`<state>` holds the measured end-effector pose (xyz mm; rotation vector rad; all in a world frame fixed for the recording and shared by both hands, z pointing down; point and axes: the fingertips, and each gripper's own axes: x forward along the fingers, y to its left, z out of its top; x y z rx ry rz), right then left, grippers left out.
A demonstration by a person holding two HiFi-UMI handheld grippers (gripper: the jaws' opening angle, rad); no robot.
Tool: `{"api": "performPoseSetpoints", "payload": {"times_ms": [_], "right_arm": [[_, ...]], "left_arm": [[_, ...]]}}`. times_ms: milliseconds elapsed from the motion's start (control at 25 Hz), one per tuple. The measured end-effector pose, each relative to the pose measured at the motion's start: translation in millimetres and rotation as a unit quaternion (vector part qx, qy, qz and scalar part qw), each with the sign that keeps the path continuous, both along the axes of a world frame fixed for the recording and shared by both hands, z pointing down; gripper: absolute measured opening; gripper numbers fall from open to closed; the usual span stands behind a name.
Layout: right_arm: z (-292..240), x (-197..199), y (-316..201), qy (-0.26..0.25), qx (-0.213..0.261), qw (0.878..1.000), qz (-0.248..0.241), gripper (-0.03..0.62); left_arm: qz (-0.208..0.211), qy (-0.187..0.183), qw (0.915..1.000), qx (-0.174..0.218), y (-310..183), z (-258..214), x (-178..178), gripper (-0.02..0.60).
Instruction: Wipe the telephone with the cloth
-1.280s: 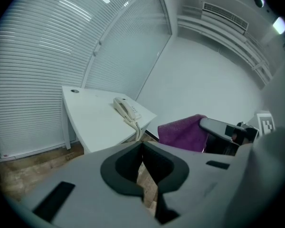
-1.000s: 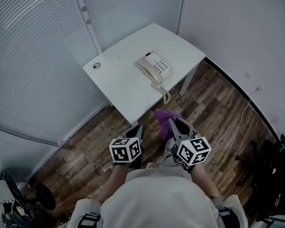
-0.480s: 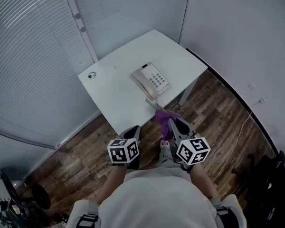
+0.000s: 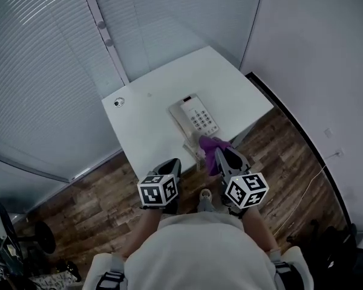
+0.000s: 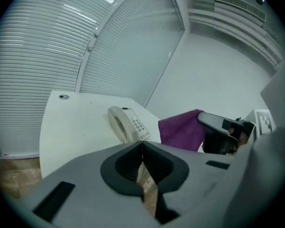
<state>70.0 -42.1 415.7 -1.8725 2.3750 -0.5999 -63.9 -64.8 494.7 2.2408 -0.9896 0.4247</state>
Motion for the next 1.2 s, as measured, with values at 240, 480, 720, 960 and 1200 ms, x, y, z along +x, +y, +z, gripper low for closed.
{"api": "performPoseSetpoints", "payload": {"times_ms": [240,480,720,960,1200], "right_arm": [[-2,23,-37,0.001,0.004,0.999,-0.034,0.043],[0,39,-72,0.000,0.007,0.998,-0.069,0.043],[3,41,-104,0.003,0.010,0.994,-0.113,0.043],[3,43,-127,0.008,0.017,0.989,-0.147,0.043],[-1,43,-146,0.008,0.022,0.987,-0.157,0.043]], "left_arm": [[-0.034,0.001,0.9994,-0.008,-26,6,23,0.021],[-0.072,0.000,0.9974,-0.005,-52,8,37,0.021],[-0.119,0.001,0.9928,-0.005,-73,14,39,0.021],[-0.149,-0.003,0.9888,-0.007,-83,19,45,0.021],[-0.171,-0.012,0.9849,-0.021,-78,24,36,0.021]]}}
